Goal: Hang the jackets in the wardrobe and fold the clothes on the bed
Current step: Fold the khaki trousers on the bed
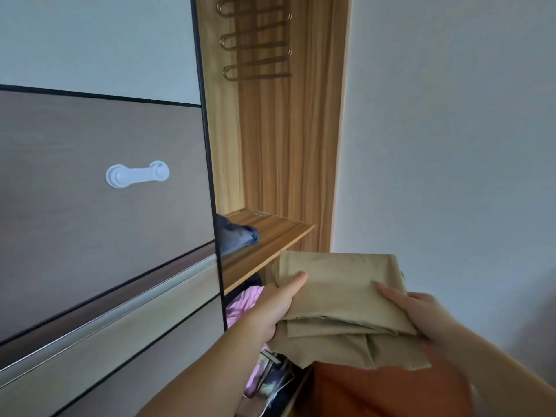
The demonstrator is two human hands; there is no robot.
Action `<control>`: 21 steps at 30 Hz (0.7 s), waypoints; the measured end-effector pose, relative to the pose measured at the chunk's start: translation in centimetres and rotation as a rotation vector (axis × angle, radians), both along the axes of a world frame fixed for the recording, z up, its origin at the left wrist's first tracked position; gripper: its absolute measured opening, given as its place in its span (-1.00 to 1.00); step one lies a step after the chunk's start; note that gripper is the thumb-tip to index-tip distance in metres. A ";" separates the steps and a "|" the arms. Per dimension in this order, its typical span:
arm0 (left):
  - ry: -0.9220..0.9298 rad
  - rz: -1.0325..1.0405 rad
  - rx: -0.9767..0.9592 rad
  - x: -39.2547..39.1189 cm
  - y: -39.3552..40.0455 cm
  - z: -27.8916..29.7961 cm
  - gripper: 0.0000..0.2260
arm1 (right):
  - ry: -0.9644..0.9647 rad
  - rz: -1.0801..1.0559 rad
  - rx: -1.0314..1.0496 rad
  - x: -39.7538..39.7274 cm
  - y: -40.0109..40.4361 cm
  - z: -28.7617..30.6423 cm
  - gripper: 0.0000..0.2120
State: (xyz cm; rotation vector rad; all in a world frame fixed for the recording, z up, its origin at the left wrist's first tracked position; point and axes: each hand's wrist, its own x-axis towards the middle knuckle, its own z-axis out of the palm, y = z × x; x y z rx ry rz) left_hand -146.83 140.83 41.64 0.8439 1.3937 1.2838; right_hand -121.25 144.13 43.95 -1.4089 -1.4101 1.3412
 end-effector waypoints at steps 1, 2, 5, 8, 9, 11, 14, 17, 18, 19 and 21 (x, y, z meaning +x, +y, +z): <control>0.004 0.031 -0.002 -0.2 1.5 0.1 -0.32 | 0.014 0.018 -0.007 -0.5 2.2 -0.1 -0.30; 0.017 0.078 -0.007 -0.5 3.0 0.3 -0.35 | 0.035 0.035 -0.014 -1.0 4.4 -0.1 -0.31; 0.015 0.204 0.000 -1.6 7.6 1.0 -0.45 | 0.083 0.118 -0.042 -3.0 11.0 0.6 -0.35; -0.009 0.266 0.013 -3.0 11.0 1.2 -0.59 | 0.142 0.186 -0.083 -5.4 16.7 0.9 -0.40; -0.025 0.288 0.020 -3.7 12.1 1.1 -0.67 | 0.156 0.219 -0.108 -6.4 18.6 0.9 -0.42; -0.046 0.326 -0.023 -5.2 13.6 1.0 -0.74 | 0.166 0.276 -0.159 -8.7 22.0 0.6 -0.52; -0.061 0.287 -0.127 -7.8 15.7 0.9 -0.59 | 0.158 0.312 -0.182 -12.3 26.5 -0.1 -0.62; -0.109 0.209 -0.138 -10.9 18.9 0.3 -0.73 | 0.102 0.288 -0.180 -15.3 31.1 -0.8 -0.55; -0.110 0.195 -0.141 -11.7 20.3 0.1 -0.74 | 0.082 0.275 -0.175 -16.2 32.5 -1.2 -0.53; -0.118 0.188 -0.135 -12.6 21.8 -0.2 -0.74 | 0.079 0.264 -0.174 -16.9 34.2 -1.7 -0.53; -0.123 0.193 -0.122 -13.9 25.0 -0.5 -0.77 | 0.067 0.232 -0.166 -18.4 37.3 -2.4 -0.51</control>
